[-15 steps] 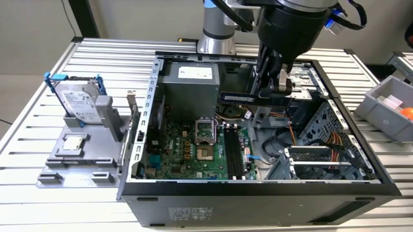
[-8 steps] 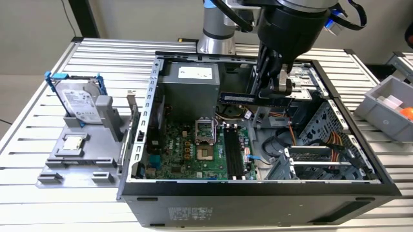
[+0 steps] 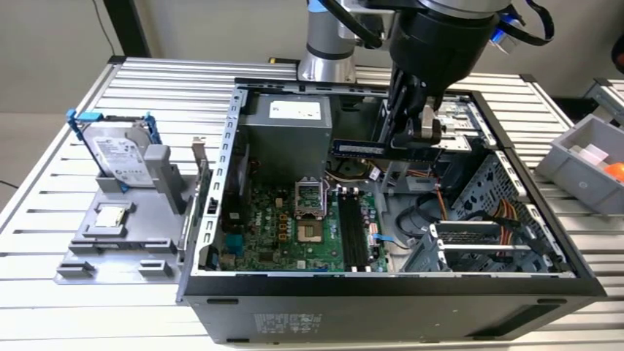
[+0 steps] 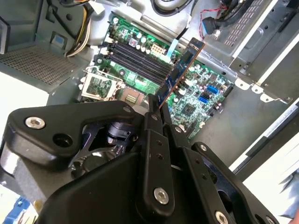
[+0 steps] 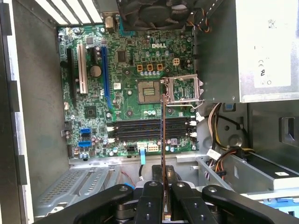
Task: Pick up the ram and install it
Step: 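Pick up the ram and move it above insertion slot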
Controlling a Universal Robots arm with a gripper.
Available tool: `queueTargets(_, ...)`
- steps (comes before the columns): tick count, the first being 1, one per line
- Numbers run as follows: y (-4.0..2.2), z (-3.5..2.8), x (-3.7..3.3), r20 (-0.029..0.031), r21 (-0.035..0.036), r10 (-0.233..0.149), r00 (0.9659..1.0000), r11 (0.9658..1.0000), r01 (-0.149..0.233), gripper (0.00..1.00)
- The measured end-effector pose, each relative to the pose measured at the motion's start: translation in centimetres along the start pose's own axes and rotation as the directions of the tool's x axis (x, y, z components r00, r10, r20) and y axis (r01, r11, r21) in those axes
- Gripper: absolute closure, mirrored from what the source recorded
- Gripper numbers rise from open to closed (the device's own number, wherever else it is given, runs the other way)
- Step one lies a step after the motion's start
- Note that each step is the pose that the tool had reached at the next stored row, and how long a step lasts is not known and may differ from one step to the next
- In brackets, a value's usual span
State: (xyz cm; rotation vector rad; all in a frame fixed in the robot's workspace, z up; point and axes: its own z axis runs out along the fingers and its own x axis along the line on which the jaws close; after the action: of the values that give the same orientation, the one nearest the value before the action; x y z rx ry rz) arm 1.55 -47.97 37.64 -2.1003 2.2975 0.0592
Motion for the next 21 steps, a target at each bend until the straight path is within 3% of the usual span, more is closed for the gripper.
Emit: queueTargets(21,0.00,0.00,0.00,-0.0005,0.0001,0.000,1.0000,1.0000,0.000,1.00)
